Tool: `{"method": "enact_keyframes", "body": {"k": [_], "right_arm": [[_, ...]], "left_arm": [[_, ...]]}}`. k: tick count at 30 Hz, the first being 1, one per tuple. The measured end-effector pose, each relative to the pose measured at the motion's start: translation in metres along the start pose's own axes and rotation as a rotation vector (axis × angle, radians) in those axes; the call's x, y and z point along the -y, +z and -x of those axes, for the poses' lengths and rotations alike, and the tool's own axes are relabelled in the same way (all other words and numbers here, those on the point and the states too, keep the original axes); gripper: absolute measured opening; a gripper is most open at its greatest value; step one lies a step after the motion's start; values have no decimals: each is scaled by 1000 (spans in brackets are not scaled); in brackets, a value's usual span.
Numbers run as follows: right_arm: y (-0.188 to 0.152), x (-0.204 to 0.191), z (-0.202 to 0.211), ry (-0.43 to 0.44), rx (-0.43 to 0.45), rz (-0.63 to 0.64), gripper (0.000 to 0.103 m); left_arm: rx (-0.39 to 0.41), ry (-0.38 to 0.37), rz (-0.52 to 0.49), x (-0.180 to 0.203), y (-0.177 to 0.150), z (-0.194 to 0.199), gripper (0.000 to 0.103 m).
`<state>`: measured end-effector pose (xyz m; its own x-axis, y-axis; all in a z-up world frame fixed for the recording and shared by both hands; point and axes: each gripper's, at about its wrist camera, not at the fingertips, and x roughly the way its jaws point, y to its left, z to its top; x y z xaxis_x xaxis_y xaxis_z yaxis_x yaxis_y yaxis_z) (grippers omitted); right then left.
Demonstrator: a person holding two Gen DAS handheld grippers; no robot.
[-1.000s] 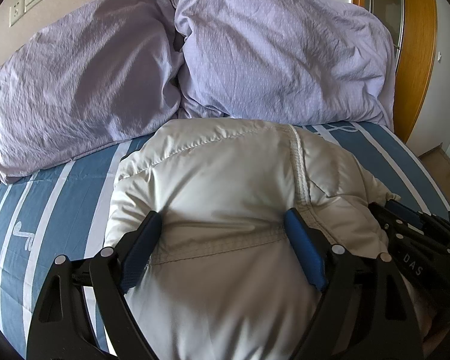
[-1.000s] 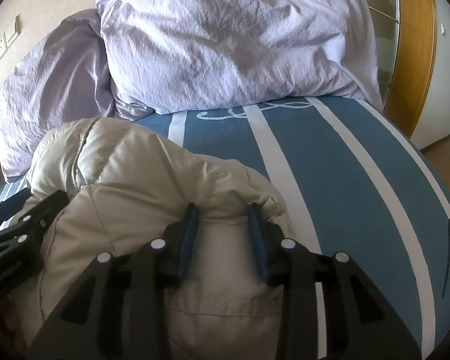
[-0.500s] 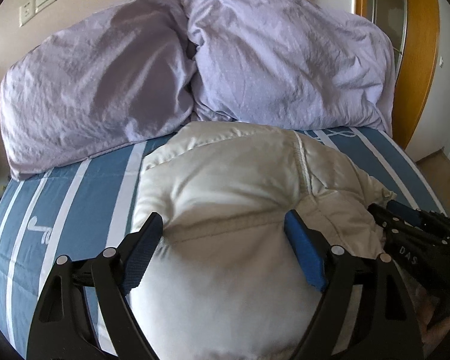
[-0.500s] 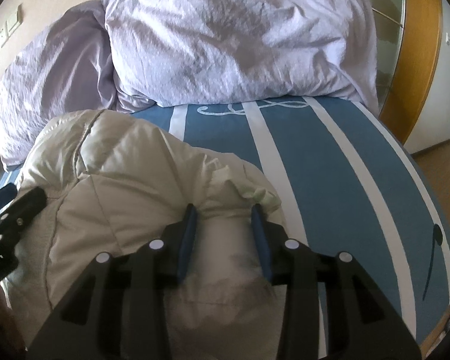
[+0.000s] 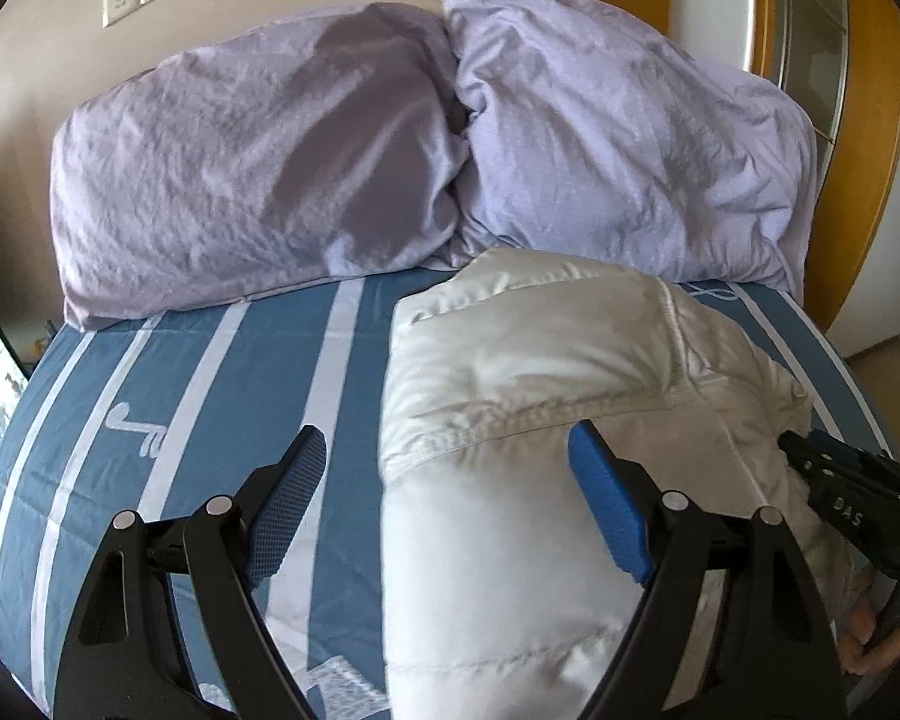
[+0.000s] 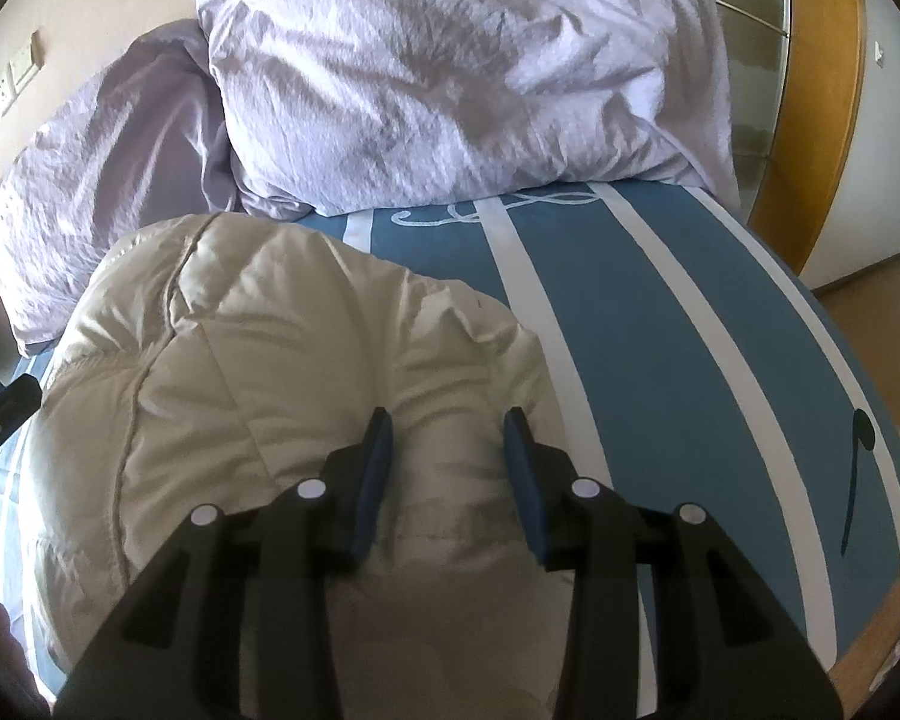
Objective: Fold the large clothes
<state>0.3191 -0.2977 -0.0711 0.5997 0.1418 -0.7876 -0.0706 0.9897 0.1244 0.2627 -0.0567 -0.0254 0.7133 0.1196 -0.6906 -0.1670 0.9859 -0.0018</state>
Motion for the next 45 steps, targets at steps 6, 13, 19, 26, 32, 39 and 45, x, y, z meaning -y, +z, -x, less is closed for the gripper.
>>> {"method": "enact_keyframes", "body": {"k": [6, 13, 19, 26, 32, 39, 45], "right_arm": [[-7, 6, 7, 12, -8, -23, 47], [-6, 35, 21, 102, -53, -102, 72], [1, 60, 8, 254, -177, -201, 96], [2, 72, -36, 456, -363, -348, 101], [3, 66, -66, 557, -455, -398, 101], [7, 58, -86, 628, -520, -392, 101], [5, 55, -98, 692, -552, -407, 101]], "left_arm": [[-3, 7, 11, -8, -5, 7, 84], [-91, -54, 86, -30, -6, 0, 84], [-199, -154, 185, -51, -3, -20, 84], [-274, -274, 285, -66, -2, -42, 86], [-326, -381, 374, -75, -1, -59, 86], [-389, -522, 490, -76, -7, -81, 88], [-415, -581, 572, -78, -14, -93, 93]]}}
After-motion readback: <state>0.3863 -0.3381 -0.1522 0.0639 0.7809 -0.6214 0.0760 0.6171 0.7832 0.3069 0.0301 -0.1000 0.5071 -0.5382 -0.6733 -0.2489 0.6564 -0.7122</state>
